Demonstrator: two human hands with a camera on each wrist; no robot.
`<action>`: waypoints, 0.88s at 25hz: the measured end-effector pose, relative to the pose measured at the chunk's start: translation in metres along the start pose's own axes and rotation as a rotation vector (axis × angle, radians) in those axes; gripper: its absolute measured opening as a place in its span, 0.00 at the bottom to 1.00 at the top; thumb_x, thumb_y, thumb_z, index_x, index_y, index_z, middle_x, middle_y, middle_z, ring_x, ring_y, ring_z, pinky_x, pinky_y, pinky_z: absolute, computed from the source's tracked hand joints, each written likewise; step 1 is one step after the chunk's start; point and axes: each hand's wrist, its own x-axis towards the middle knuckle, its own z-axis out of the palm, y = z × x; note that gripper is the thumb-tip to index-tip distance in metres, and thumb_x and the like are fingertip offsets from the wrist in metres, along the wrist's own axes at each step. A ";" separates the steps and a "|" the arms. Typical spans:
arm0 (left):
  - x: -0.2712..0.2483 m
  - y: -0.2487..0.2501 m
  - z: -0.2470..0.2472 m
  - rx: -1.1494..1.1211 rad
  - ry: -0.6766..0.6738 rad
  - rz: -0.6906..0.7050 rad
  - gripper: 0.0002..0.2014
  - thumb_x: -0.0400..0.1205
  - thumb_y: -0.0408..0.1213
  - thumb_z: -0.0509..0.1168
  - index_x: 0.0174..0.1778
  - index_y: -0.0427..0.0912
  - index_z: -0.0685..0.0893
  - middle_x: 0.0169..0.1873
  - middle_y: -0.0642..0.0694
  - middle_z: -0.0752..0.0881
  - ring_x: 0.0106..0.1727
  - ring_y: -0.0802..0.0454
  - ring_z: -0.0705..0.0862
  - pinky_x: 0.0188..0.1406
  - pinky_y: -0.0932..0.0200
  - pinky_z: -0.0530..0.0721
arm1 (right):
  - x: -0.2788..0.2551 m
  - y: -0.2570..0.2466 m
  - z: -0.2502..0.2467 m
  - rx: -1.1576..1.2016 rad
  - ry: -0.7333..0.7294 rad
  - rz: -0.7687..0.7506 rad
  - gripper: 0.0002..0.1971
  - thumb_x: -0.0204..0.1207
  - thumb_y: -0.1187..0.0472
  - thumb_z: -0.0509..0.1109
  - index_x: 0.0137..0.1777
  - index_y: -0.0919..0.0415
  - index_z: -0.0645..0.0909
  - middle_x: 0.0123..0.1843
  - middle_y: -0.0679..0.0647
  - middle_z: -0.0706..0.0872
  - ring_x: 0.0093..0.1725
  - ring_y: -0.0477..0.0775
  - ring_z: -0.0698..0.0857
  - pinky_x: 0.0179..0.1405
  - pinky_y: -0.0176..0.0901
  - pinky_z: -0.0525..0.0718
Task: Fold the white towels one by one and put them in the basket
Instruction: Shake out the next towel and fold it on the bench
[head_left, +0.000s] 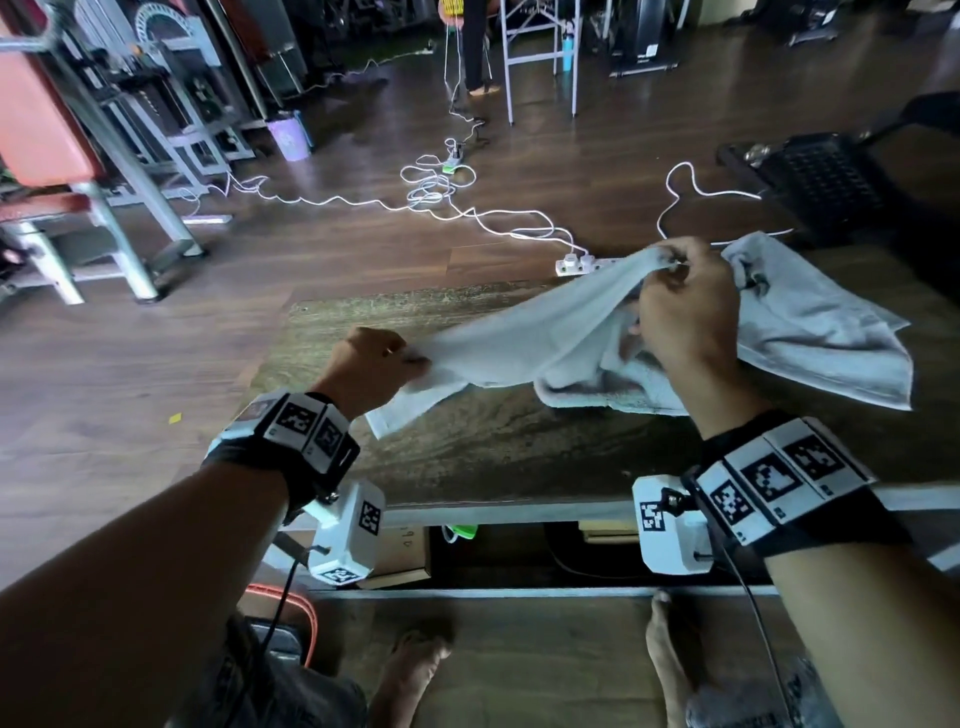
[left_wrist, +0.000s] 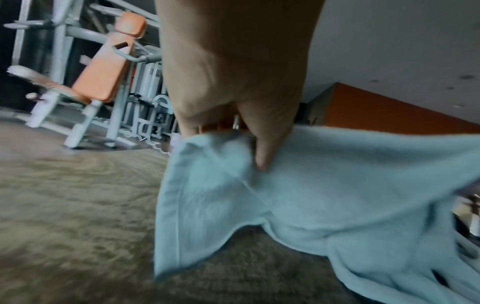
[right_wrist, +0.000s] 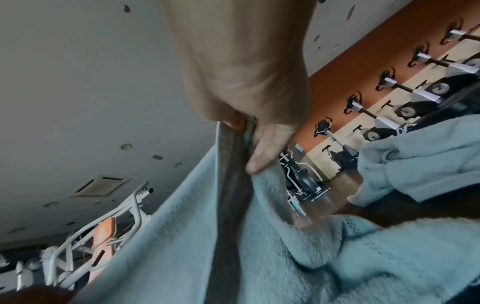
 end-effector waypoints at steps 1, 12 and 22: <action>-0.001 -0.006 -0.001 -0.029 -0.019 0.015 0.15 0.81 0.42 0.71 0.32 0.37 0.81 0.25 0.43 0.76 0.29 0.47 0.73 0.24 0.59 0.66 | 0.002 0.003 -0.002 0.001 -0.042 0.015 0.15 0.67 0.58 0.58 0.46 0.40 0.82 0.44 0.48 0.89 0.44 0.61 0.90 0.45 0.63 0.90; -0.042 0.060 0.039 -0.218 0.006 0.457 0.12 0.75 0.44 0.76 0.52 0.45 0.87 0.45 0.55 0.88 0.48 0.60 0.85 0.47 0.62 0.82 | -0.041 -0.006 0.015 -0.246 -0.616 -0.450 0.07 0.77 0.61 0.70 0.42 0.59 0.75 0.31 0.52 0.79 0.32 0.55 0.78 0.30 0.54 0.72; -0.016 0.034 0.014 -0.081 0.291 0.220 0.17 0.69 0.40 0.55 0.48 0.52 0.86 0.38 0.44 0.91 0.39 0.40 0.89 0.38 0.46 0.89 | -0.022 0.026 -0.001 -0.589 -0.726 -0.390 0.19 0.70 0.40 0.71 0.39 0.56 0.79 0.31 0.47 0.82 0.33 0.53 0.82 0.36 0.50 0.79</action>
